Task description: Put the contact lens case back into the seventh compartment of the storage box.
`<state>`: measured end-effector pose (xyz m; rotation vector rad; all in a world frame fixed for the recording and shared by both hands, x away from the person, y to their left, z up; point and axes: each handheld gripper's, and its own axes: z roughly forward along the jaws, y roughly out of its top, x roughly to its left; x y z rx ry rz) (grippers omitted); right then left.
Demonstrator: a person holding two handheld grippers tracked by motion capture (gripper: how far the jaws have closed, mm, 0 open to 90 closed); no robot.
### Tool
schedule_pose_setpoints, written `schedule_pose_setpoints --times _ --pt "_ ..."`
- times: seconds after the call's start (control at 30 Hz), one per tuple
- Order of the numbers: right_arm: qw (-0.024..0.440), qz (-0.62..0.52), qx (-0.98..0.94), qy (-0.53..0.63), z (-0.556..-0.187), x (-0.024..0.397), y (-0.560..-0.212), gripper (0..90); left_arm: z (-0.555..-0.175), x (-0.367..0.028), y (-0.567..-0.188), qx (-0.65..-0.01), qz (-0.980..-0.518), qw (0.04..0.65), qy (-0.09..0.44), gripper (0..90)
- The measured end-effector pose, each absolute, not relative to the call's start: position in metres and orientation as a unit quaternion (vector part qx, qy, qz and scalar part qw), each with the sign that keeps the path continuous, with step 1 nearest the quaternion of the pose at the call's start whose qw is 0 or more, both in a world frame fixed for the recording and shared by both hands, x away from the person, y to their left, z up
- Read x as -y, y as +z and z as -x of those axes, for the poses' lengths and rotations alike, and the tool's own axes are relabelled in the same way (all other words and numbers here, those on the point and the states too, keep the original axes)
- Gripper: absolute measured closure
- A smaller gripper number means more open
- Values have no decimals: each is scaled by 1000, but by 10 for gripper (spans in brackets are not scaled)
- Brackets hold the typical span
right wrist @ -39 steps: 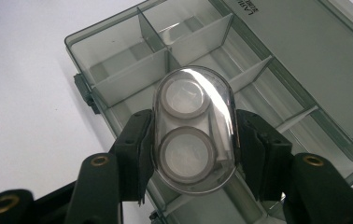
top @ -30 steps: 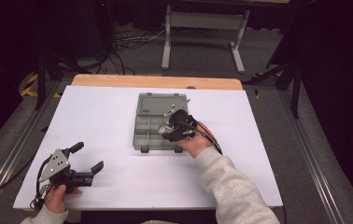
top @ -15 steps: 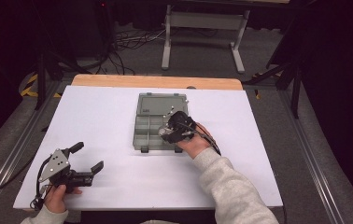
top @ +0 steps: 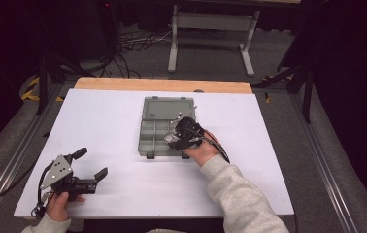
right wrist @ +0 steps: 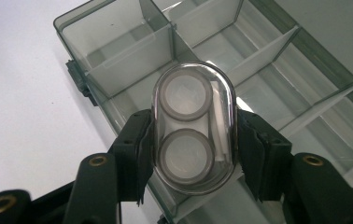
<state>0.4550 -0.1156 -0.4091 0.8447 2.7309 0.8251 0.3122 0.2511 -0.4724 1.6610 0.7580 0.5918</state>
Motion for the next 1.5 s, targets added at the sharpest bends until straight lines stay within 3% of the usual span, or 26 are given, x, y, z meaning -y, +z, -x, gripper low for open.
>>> schedule_pose_setpoints --times 0.33,0.6,1.17,1.5 --pt "76 -286 -915 273 -454 117 -412 485 -312 -251 -472 -323 -709 573 253 5" --pt "87 -280 -912 288 -453 119 -407 410 -312 -251 -472 -322 -710 573 253 5" --pt "130 -242 -886 374 -437 131 -372 137 -313 -251 -472 -326 -709 573 252 5" --pt "144 -214 -880 398 -424 135 -358 30 -312 -252 -472 -326 -709 572 253 5"
